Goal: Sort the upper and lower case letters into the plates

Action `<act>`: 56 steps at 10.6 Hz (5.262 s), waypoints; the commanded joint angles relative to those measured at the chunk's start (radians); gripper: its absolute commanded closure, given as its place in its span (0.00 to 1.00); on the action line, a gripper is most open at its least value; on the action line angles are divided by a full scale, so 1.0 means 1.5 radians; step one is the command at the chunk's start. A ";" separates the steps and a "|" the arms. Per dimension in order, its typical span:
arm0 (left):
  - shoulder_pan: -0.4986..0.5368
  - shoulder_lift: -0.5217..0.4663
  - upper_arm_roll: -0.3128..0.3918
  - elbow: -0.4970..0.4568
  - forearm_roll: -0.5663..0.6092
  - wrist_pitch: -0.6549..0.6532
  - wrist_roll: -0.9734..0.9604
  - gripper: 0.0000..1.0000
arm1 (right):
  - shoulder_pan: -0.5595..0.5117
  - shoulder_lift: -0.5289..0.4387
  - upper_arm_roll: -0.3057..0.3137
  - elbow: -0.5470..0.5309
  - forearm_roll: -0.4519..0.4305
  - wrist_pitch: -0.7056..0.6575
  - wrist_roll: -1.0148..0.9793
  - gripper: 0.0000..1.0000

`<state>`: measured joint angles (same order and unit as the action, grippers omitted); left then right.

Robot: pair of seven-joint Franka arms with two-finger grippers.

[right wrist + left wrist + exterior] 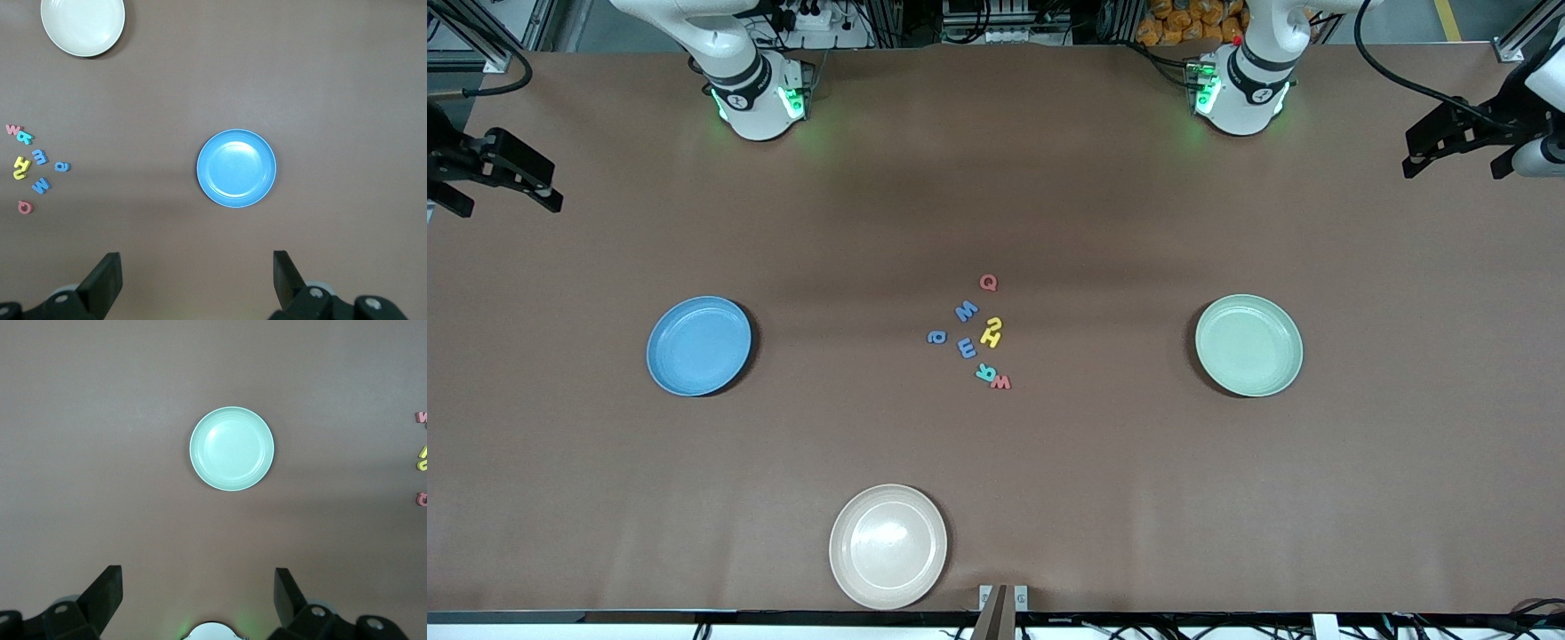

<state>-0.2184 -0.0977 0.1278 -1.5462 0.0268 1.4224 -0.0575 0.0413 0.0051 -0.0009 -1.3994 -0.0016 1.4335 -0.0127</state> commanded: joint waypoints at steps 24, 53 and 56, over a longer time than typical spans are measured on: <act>-0.306 0.545 -0.136 0.086 -0.047 0.528 -0.186 0.00 | -0.036 0.226 0.010 -0.128 0.003 0.223 -0.006 0.00; -0.372 0.603 -0.091 0.131 -0.044 0.589 -0.346 1.00 | 0.198 0.383 0.012 -0.120 0.140 0.411 0.074 0.00; -0.300 0.511 -0.088 0.109 -0.036 0.490 -0.346 1.00 | 0.249 0.416 0.013 -0.093 0.097 0.426 0.043 0.00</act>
<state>-0.7177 0.7563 -0.0020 -1.3155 -0.0219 2.2185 -0.5712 0.3691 0.5861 0.0224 -1.5862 0.1825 2.0676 0.0701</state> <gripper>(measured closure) 0.665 0.000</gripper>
